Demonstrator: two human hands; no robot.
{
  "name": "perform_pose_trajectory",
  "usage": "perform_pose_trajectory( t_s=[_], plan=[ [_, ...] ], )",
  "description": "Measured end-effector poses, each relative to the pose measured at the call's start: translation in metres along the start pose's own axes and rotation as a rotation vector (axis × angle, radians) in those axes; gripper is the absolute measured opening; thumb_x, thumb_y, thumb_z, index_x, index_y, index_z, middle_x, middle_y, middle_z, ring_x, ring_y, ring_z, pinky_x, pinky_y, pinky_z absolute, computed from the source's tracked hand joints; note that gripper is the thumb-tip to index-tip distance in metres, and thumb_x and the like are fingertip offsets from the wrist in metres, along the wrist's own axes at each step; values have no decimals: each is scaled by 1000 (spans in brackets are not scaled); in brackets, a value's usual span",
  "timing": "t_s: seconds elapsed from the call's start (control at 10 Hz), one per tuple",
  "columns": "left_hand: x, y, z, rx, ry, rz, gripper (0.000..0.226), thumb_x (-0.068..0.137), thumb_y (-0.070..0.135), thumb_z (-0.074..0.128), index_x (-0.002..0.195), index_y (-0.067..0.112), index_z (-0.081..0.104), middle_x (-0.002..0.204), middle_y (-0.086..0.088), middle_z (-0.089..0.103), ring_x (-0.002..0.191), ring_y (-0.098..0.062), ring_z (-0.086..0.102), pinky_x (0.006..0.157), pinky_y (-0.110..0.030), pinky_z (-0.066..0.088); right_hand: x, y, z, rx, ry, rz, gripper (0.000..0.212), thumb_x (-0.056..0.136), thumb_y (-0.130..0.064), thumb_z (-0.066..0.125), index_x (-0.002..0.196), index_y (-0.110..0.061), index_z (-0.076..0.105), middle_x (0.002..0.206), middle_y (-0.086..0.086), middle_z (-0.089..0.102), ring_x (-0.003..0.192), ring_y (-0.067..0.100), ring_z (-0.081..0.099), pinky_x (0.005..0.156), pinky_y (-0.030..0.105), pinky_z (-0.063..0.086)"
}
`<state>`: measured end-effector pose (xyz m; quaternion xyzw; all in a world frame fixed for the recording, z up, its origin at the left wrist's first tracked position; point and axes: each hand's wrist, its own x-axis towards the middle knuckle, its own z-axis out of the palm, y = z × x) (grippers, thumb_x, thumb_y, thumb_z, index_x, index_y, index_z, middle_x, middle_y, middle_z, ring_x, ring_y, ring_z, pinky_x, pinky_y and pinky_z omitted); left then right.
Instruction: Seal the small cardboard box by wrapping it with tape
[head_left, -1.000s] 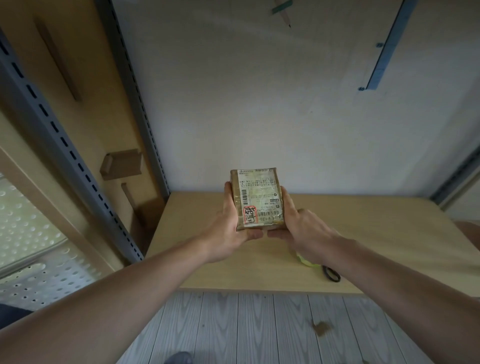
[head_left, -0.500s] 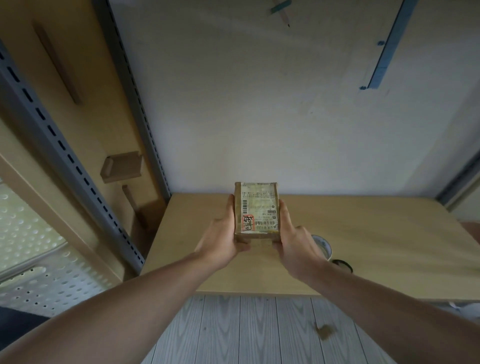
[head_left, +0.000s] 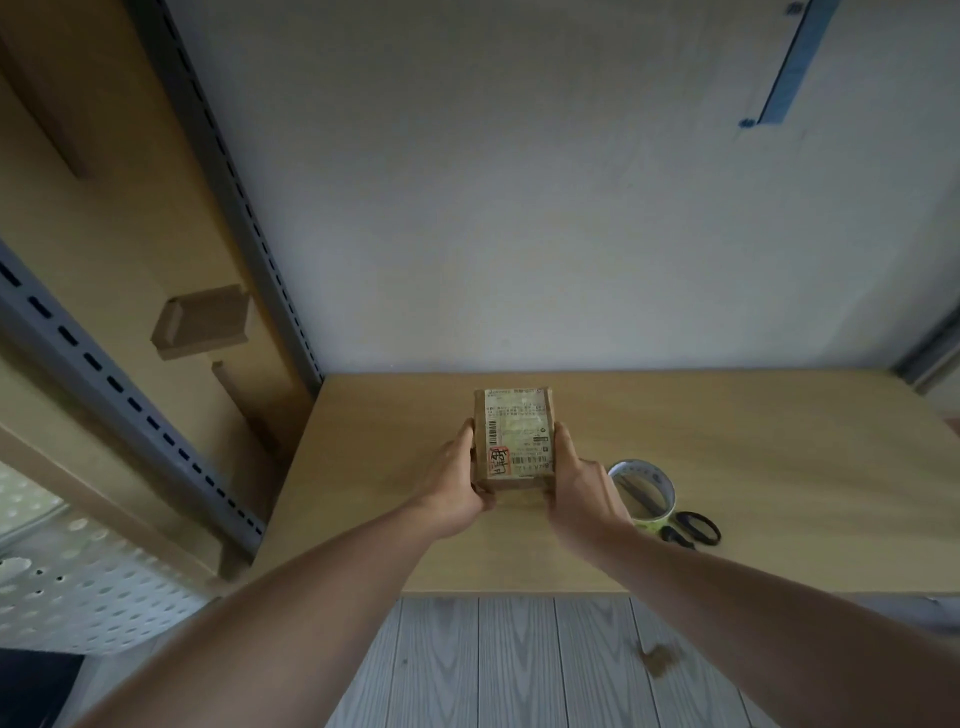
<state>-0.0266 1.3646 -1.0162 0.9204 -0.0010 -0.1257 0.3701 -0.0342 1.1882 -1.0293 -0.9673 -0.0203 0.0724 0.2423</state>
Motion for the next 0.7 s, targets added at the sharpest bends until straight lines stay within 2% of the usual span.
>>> perform_pose_trajectory(
  t_s=[0.1,0.3,0.4,0.5,0.6,0.7],
  plan=[
    [5,-2,12,5,8,-11,79,82,14,76,148,32,36,126,6,63,114,-19,62,90,-31,50,7,4,2,27,3,32,84,87,2,44,158,-23,7,90,10,62,71,27,61,51,35,47],
    [11,-11,20,-47,-50,-54,71,83,9,74,143,30,41,119,8,65,106,-16,62,87,-30,51,7,6,9,27,-50,64,81,87,1,47,157,-23,13,89,7,64,72,25,62,51,32,44],
    [13,-13,23,-43,-47,-74,72,83,11,74,143,31,40,121,7,65,110,-19,63,93,-36,53,9,8,11,6,-57,73,81,86,1,47,156,-23,13,88,7,65,72,25,63,52,35,49],
    [15,-11,22,-17,-62,-131,72,86,13,72,147,28,38,129,3,63,115,-22,60,90,-33,49,12,5,9,-36,-125,86,87,85,2,46,158,-22,5,90,8,64,72,25,61,50,33,44],
    [16,-6,18,21,-105,-171,82,88,14,71,157,22,27,140,-3,58,122,-25,56,87,-29,43,10,-1,8,-58,-142,93,87,83,1,46,157,-21,4,92,8,63,72,26,59,50,31,42],
    [14,1,15,50,-143,-229,109,88,23,73,162,17,-6,159,-8,38,142,-29,42,105,-35,42,9,-6,-1,-137,-161,128,93,87,-2,52,158,-18,-7,95,5,60,73,22,57,54,32,41]
  ],
)
